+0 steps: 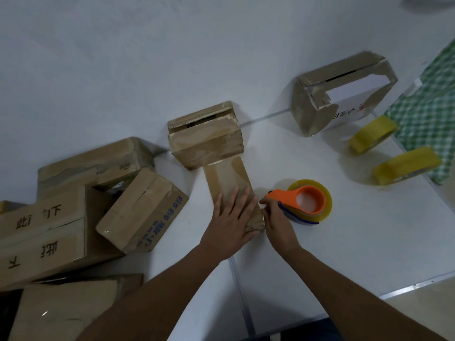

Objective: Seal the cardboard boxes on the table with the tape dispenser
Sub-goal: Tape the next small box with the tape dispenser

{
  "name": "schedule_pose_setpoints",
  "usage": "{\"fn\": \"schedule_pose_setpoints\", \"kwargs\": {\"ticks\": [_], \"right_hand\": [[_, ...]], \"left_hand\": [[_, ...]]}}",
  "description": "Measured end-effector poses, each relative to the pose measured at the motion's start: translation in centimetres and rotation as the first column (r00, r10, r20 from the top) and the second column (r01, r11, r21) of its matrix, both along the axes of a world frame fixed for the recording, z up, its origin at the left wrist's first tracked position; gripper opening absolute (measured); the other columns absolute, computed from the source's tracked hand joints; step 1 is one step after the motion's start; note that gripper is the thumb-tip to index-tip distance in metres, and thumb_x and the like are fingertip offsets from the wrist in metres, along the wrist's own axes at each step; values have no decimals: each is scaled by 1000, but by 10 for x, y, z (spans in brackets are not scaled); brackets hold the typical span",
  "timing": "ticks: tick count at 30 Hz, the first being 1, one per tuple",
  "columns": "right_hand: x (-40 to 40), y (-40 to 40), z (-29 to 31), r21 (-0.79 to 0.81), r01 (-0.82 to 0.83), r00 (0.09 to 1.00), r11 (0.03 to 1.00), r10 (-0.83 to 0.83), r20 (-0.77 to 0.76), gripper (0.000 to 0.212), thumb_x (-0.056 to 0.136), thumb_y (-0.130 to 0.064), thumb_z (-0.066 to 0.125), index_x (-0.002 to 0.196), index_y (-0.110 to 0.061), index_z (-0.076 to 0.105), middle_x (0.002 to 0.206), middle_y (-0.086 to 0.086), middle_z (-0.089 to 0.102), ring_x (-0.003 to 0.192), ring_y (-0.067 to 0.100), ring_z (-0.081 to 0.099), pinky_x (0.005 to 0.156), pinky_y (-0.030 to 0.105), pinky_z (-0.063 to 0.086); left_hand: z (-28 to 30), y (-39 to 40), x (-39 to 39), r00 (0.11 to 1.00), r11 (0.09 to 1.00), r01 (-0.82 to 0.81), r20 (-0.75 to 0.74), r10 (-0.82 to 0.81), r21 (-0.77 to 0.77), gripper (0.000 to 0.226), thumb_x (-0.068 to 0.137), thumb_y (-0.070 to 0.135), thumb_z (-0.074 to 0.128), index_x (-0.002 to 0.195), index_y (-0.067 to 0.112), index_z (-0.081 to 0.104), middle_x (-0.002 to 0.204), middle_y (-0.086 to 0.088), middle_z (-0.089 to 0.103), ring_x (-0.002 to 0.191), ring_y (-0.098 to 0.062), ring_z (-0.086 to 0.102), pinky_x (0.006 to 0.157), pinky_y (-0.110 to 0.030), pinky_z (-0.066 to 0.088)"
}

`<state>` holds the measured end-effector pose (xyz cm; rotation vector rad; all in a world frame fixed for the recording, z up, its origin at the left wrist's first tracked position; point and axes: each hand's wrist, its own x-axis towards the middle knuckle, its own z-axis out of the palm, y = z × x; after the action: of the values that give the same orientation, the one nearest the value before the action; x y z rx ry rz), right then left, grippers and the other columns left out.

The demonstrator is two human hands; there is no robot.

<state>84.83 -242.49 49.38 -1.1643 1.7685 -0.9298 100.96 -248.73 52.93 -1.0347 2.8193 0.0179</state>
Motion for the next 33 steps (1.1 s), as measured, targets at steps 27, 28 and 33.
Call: {"fn": "schedule_pose_setpoints", "kwargs": {"ticks": [27, 28, 33], "right_hand": [[27, 8, 54, 374, 408, 650, 833, -553, 522, 10, 94, -19, 61, 85, -15, 58, 89, 2, 63, 81, 12, 58, 65, 24, 45], [27, 4, 55, 386, 412, 643, 825, -564, 518, 10, 94, -18, 61, 85, -15, 57, 91, 3, 62, 80, 12, 57, 64, 24, 45], [10, 13, 61, 364, 339, 749, 868, -482, 453, 14, 99, -23, 53, 95, -17, 65, 98, 1, 68, 92, 15, 63, 76, 28, 50]], "left_hand": [[14, 2, -3, 999, 998, -5, 52, 1, 63, 79, 95, 65, 17, 157, 15, 21, 164, -10, 11, 151, -34, 12, 117, -59, 17], [14, 2, -4, 999, 998, -6, 49, 2, 64, 80, 95, 65, 17, 157, 15, 22, 164, -10, 11, 151, -34, 11, 117, -59, 17], [15, 1, 1, 998, 993, 40, 45, -45, 115, 78, 97, 66, 19, 158, 19, 11, 166, -5, -1, 152, -29, -3, 121, -56, 5]]}}
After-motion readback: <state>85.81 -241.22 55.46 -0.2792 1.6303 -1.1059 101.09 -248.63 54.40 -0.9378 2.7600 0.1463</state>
